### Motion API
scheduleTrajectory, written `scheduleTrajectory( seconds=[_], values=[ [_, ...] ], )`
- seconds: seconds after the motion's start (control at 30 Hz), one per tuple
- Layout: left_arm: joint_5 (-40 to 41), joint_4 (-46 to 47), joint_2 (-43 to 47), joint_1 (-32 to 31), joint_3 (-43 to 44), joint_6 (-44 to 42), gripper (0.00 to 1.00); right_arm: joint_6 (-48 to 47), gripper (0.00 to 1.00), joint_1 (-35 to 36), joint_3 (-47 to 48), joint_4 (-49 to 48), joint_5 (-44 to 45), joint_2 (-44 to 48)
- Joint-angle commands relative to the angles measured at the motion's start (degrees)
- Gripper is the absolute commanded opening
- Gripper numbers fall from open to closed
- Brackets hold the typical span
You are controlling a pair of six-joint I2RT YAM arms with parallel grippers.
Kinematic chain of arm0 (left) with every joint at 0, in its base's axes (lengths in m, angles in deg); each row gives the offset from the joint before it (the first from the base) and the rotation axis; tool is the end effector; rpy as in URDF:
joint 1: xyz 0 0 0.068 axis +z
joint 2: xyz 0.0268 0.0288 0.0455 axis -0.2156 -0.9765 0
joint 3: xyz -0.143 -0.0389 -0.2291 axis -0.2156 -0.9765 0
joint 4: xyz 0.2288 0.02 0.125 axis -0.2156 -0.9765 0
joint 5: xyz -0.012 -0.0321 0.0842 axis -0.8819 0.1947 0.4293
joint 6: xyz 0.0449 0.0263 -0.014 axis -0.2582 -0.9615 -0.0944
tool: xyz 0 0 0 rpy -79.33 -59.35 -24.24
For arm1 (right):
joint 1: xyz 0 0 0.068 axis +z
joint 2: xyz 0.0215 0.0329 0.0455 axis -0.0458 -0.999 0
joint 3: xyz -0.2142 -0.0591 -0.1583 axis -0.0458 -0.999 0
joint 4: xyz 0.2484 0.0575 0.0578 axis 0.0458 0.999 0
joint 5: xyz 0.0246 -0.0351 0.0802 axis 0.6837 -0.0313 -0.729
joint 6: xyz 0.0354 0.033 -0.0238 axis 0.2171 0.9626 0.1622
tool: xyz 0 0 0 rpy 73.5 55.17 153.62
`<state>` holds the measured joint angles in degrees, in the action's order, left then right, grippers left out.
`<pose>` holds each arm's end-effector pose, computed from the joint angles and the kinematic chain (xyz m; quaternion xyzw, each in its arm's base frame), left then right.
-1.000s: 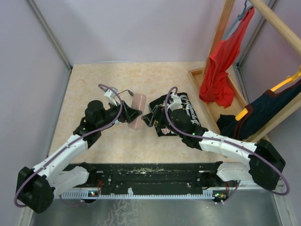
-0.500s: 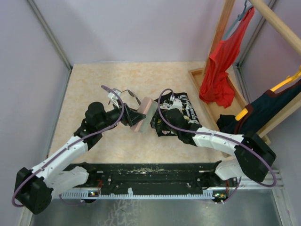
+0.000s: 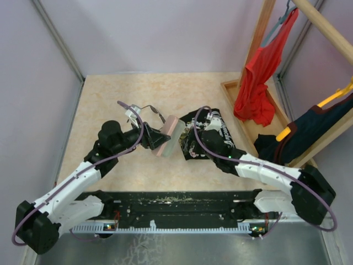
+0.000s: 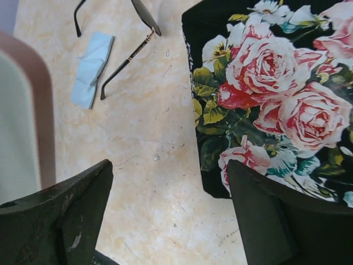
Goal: Organize the sunglasses
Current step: Open the sunglasses case at the center of the board.
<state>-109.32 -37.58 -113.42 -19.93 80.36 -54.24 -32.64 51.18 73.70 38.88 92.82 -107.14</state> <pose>0.1770 -0.1303 0.2990 0.1547 0.7238 -0.4818 0.4692 0.1812 0.1897 0.2224 0.0347 0.8556 0.2745 0.4374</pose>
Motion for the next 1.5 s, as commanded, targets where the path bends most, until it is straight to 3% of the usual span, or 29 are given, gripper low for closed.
scheduleTrajectory(
  seconds=[0.0,0.23,0.47,0.7,1.1,1.47],
  values=[
    [4.4,-1.3,1.7,-0.2,3.0,-1.8,0.0,-2.0,0.84,-0.3,-2.2,2.9,4.1,9.2],
    [6.0,-0.6,1.9,-0.2,1.6,-0.3,0.0,-0.7,0.82,-0.3,-5.6,-3.9,-1.8,17.5],
    [4.9,3.7,1.8,-0.2,-0.5,3.8,0.0,3.5,0.7,-0.3,-3.1,-15.4,-10.3,9.1],
    [4.2,3.8,1.6,-0.2,-0.5,4.1,0.0,7.0,0.61,-0.3,-1.8,-21.5,-12.4,2.0],
    [5.5,2.2,1.9,-0.2,-0.5,3.2,0.0,7.4,0.54,-0.4,-2.1,-21.5,-12.3,2.5],
    [4.5,2.7,0.9,-0.2,-0.2,3.2,0.0,7.4,0.56,-0.4,-2.7,-18.5,-10.1,8.4]
  ],
)
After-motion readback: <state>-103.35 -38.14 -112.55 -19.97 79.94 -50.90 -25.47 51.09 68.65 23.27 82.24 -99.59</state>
